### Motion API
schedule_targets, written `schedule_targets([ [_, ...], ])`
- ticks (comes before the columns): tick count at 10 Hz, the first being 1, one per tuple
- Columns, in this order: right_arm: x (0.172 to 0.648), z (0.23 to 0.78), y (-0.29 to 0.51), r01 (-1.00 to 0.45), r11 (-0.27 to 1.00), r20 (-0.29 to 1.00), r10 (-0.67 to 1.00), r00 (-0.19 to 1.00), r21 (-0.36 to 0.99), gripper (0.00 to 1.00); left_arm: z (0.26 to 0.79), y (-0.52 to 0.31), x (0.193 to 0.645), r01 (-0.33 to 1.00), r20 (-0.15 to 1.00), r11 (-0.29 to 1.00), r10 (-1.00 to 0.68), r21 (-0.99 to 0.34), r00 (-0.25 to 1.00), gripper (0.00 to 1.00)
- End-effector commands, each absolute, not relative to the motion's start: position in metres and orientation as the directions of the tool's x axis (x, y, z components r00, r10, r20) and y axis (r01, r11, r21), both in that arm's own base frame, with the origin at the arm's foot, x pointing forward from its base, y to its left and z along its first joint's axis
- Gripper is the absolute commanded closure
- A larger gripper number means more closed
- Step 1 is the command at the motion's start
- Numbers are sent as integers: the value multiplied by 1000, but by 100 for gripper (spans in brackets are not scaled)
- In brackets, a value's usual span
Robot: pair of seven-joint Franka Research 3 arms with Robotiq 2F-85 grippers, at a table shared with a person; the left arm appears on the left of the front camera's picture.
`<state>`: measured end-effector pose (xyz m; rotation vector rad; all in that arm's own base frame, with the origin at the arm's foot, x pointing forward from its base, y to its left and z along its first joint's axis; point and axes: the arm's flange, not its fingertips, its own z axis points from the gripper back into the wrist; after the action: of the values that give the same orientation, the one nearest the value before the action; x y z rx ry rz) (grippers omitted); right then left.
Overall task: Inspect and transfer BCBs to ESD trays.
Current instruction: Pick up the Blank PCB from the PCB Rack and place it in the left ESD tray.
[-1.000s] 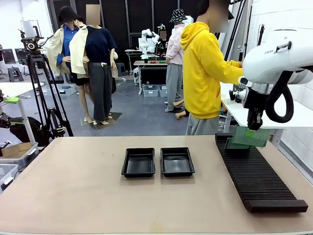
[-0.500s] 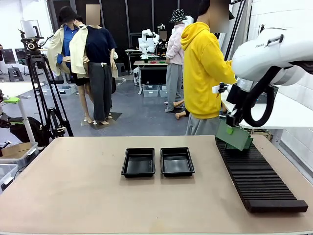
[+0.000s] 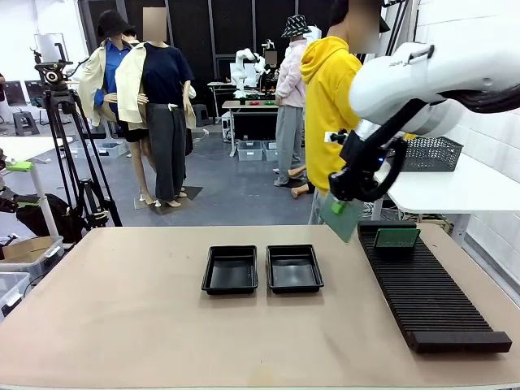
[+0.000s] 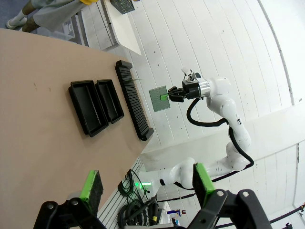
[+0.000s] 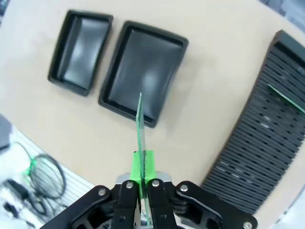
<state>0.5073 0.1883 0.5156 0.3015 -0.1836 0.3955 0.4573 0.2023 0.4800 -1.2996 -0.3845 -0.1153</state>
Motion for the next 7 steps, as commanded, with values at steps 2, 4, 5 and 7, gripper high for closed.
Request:
schedule_targets([
  [2, 517, 505, 233, -283, 906, 209, 225, 952, 314, 100, 484, 202, 457, 286, 333, 274, 143, -918, 932, 0],
  [4, 528, 490, 267, -190, 923, 162, 142, 977, 334, 100, 484, 202, 457, 286, 333, 274, 143, -918, 932, 0],
  [5, 529, 484, 284, -164, 924, 170, 111, 979, 344, 100, 484, 202, 457, 286, 333, 274, 143, -918, 932, 0],
  [7, 527, 474, 310, -147, 920, 194, 80, 978, 364, 100, 484, 202, 457, 286, 333, 274, 143, -918, 932, 0],
])
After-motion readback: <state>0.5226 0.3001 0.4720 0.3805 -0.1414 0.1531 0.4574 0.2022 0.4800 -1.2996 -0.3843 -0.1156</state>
